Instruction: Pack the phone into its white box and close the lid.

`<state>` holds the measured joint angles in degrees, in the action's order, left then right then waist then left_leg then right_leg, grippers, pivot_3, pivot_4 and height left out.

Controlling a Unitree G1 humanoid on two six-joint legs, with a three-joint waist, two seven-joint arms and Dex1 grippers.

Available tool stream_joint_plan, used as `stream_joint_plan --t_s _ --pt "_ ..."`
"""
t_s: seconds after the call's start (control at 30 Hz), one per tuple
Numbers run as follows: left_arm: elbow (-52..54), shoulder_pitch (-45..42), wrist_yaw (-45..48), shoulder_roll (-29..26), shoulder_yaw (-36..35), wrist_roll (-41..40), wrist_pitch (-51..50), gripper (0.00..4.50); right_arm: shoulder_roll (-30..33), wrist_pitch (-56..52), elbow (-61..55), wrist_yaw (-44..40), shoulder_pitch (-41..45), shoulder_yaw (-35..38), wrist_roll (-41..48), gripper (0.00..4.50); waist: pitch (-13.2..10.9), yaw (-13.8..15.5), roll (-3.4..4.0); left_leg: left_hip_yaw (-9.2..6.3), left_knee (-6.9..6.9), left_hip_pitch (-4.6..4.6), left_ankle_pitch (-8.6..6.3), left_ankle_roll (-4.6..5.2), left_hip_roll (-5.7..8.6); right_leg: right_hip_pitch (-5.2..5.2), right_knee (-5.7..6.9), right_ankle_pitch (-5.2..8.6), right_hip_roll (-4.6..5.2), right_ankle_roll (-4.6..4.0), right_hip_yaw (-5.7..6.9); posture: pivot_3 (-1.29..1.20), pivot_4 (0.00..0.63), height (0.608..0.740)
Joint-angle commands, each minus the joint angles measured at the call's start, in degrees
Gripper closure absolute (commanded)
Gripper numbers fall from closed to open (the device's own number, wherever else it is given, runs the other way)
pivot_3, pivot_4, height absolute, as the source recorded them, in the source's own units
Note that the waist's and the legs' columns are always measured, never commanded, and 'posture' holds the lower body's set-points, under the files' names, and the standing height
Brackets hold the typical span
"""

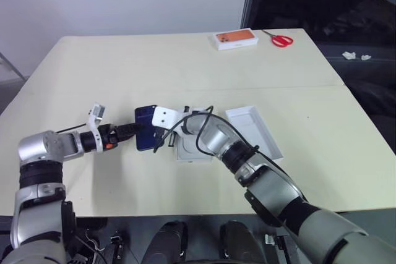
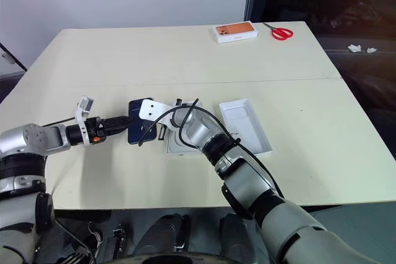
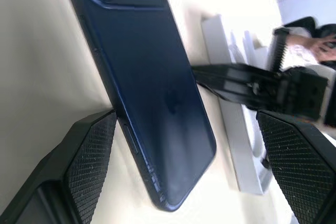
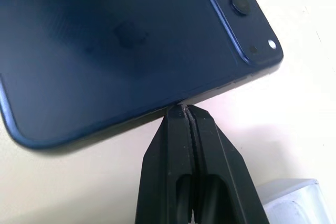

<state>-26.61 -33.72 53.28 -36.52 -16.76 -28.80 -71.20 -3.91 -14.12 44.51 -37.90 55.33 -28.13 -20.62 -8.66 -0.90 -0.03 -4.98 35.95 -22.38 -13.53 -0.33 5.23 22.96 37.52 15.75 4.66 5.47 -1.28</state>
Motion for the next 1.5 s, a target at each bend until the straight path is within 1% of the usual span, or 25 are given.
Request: stream_joint_plan --t_s 0.03,0.1,0.27,0.37,0.43,0.63,0.73,0.8,0.9,0.93,0.97,1.0,1.37,1.47,1.5 --pt "2.2 -0.1 -5.5 1.0 -0.3 -0.6 -5.8 0.00 -1.5 1.0 -2.2 -3.0 -0.3 -1.3 0.8 4.43 0.0 -0.2 0.00 0.00 -0.01 0.00 0.00 0.00 -0.02 0.00 0.00 0.00 0.00 0.00 -0.01 0.00 0.150 0.740" --pt "3.6 0.3 -6.4 1.6 -0.4 -1.5 -7.0 0.00 -1.4 1.4 -2.5 -3.5 -0.4 -1.5 0.7 4.43 0.0 -0.4 0.00 0.02 -0.03 0.00 0.00 0.00 -0.03 0.03 0.00 0.00 -0.02 0.00 0.00 0.00 0.150 0.740" --pt "2.8 0.8 -10.6 6.2 0.6 -0.7 -7.3 0.00 -2.0 1.5 -2.0 -3.4 -0.2 -1.4 0.6 4.43 0.0 -0.2 0.03 0.02 -0.05 0.01 0.01 -0.03 -0.05 0.03 0.00 0.00 -0.01 0.00 0.00 0.00 0.150 0.740" --pt "3.5 0.2 -12.9 8.9 0.1 -1.3 -7.4 0.00 -2.0 1.5 -2.0 -3.4 -0.3 -1.1 0.5 4.43 0.1 0.1 0.11 0.01 -0.05 0.12 0.01 -0.04 -0.04 -0.12 -0.01 0.00 0.00 0.00 0.01 0.00 0.150 0.740" --pt "2.9 -0.3 -14.4 10.3 -1.5 -1.5 -7.2 0.00 -1.9 1.6 -2.0 -3.4 -0.3 -1.0 0.4 4.43 0.1 0.3 0.11 -0.02 -0.05 0.16 0.01 -0.04 -0.03 -0.19 -0.04 0.00 -0.01 0.00 0.02 0.00 0.150 0.740" --pt "3.0 -2.0 -14.8 11.2 -3.2 -3.6 -9.5 0.00 -1.4 1.8 -1.9 -3.3 -0.3 -0.7 0.2 4.43 0.1 0.1 0.10 -0.02 -0.06 0.16 0.00 -0.03 -0.01 -0.20 -0.11 0.00 0.00 0.00 0.03 0.00 0.150 0.740" --pt "3.5 -1.6 -14.4 10.4 -2.6 -3.7 -8.6 0.00 -1.4 2.0 -1.6 -3.1 -0.2 -0.6 0.2 4.43 0.1 0.0 0.09 -0.02 -0.08 0.15 0.00 -0.03 -0.01 -0.21 -0.16 0.00 0.00 0.00 0.03 0.00 0.150 0.740" --pt "3.2 -1.0 -14.3 9.8 -3.7 -4.2 -8.2 0.00 -1.4 2.1 -1.6 -3.1 -0.1 -0.6 0.2 4.43 0.1 -0.1 0.09 -0.02 -0.12 0.15 0.00 -0.03 -0.01 -0.20 -0.18 0.00 0.00 0.00 0.03 0.00 0.150 0.740" --pt "2.9 0.2 -14.2 9.1 -5.2 -5.2 -8.4 0.84 -1.3 2.2 -1.7 -3.0 -0.3 -0.6 0.1 4.50 0.1 -0.4 0.04 -0.01 -0.18 0.15 0.00 -0.03 -0.02 -0.16 -0.21 0.00 0.01 0.00 0.03 0.00 0.150 0.740" --pt "3.0 0.7 -14.3 9.0 -5.3 -5.4 -8.2 1.47 -1.2 2.2 -1.7 -3.0 -0.3 -0.6 0.0 4.50 0.1 -0.4 0.04 0.00 -0.22 0.13 0.01 -0.04 -0.04 -0.11 -0.22 0.00 0.00 0.00 0.02 0.00 0.150 0.740" --pt "3.3 1.5 -13.9 8.8 -5.2 -5.6 -8.1 1.82 -1.2 2.4 -1.7 -3.1 -0.4 -0.7 0.0 4.50 0.0 -0.5 0.03 0.00 -0.25 0.12 0.01 -0.05 -0.04 -0.09 -0.23 0.00 0.00 0.00 0.02 0.00 0.150 0.740" --pt "3.2 2.0 -13.9 8.7 -5.2 -5.7 -7.8 2.29 -1.2 2.4 -1.8 -3.1 -0.4 -0.7 -0.1 4.50 0.0 -0.5 0.03 0.01 -0.28 0.10 0.01 -0.05 -0.05 -0.05 -0.25 0.00 0.01 0.00 0.01 0.00 0.150 0.740" --pt "3.0 5.3 -13.2 7.7 -4.8 -7.9 -7.3 2.29 -0.7 3.2 -1.3 -3.0 -0.2 -0.5 -0.2 4.50 0.0 -1.0 0.02 0.01 -0.34 0.05 0.02 -0.07 -0.07 0.01 -0.30 0.00 0.01 0.00 -0.01 0.00 0.150 0.740" --pt "1.5 5.3 -14.6 8.1 -6.4 -8.0 -7.2 3.08 -0.7 3.2 -1.6 -3.0 -0.4 -0.5 -0.1 4.50 0.0 -1.3 0.02 0.00 -0.35 0.05 0.02 -0.07 -0.07 0.01 -0.30 0.00 0.01 0.00 -0.01 0.00 0.150 0.740" --pt "1.3 5.4 -14.7 8.1 -6.5 -8.1 -7.1 3.57 -0.7 3.2 -1.6 -3.1 -0.4 -0.5 -0.1 4.50 0.0 -1.4 0.02 0.00 -0.35 0.05 0.02 -0.07 -0.07 0.02 -0.30 0.00 0.01 0.00 -0.01 0.00 0.150 0.740"
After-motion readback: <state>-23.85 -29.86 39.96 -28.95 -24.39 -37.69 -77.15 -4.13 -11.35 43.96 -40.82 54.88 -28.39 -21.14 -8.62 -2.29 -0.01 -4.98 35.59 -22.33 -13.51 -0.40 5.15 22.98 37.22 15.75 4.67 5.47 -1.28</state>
